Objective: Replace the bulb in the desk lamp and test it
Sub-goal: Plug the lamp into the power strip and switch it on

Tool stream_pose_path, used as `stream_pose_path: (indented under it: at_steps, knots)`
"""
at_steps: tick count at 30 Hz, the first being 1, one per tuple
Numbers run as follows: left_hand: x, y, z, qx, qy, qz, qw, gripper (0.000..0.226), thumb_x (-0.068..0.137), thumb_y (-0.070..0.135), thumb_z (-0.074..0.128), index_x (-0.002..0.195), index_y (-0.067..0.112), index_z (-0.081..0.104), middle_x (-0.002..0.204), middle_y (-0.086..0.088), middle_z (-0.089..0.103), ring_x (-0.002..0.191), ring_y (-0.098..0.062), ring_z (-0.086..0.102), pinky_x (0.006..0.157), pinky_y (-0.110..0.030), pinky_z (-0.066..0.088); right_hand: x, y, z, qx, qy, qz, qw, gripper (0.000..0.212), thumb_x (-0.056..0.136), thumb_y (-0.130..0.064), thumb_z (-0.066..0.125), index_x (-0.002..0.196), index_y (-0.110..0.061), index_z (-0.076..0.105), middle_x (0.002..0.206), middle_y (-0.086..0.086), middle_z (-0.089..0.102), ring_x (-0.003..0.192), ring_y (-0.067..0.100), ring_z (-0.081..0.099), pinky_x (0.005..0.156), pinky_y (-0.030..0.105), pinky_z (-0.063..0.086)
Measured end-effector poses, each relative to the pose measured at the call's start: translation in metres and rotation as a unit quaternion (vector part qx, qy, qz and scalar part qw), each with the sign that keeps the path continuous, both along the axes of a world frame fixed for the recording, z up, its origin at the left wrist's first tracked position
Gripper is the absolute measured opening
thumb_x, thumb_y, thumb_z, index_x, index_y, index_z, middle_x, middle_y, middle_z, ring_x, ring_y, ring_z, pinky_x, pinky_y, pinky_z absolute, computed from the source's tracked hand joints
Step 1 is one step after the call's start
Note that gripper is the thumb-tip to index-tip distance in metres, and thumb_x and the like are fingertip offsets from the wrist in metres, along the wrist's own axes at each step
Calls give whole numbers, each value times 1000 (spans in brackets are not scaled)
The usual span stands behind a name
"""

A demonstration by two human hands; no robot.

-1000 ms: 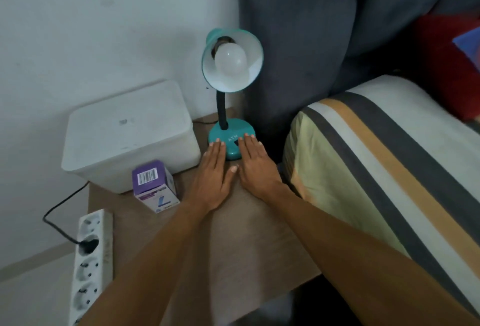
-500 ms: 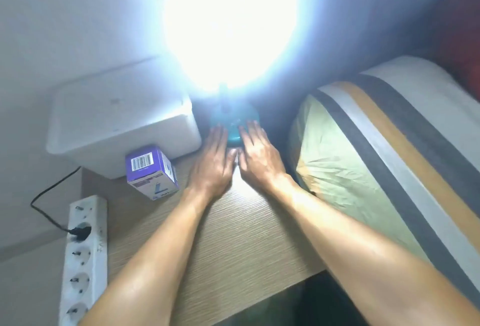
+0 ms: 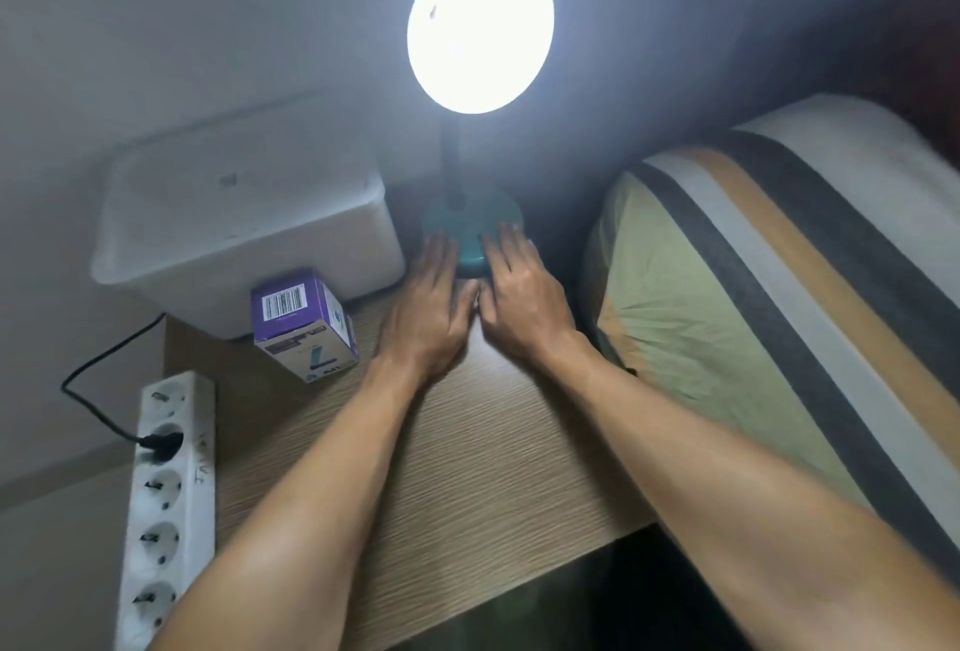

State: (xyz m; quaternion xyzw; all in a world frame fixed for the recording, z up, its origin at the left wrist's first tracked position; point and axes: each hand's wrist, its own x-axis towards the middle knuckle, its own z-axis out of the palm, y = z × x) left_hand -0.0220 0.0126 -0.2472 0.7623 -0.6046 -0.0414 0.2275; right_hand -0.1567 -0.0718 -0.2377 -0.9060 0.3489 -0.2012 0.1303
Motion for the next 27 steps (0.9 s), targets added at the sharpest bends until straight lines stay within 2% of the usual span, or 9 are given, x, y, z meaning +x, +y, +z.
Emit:
stream_pose_path:
  at_steps: [8,18,22,27]
  knots:
    - [2,0,-3,-7,-1,8,1000,75,105,54,24,157,1,34,165,-20,28,156,-30,20,127,-43,19,1,-2,0,-4,2,-5,1000,63,87,-25,46,146,-1,40,150,24,41,142,38,35,119,46,28]
    - [2,0,-4,-10,4,8,1000,76,104,55,23,158,3,32,167,-17,26,157,-27,17,128,-42,19,1,-1,4,-19,-3,-10,1000,62,85,-26,53,142,-3,46,143,20,47,133,36,43,109,45,42]
    - [0,2,-5,-12,15,13,1000,72,106,52,23,161,5,25,169,-13,20,158,-21,9,129,-42,16,1,-4,3,-11,-5,-12,1000,63,88,-32,54,144,-4,46,144,21,46,136,36,42,109,46,42]
    - [0,4,-5,-21,9,7,1000,68,108,48,26,160,5,27,169,-13,22,158,-22,12,128,-43,19,1,-4,0,-13,-7,-18,1000,65,86,-34,52,144,-5,46,143,21,46,133,35,43,108,45,43]
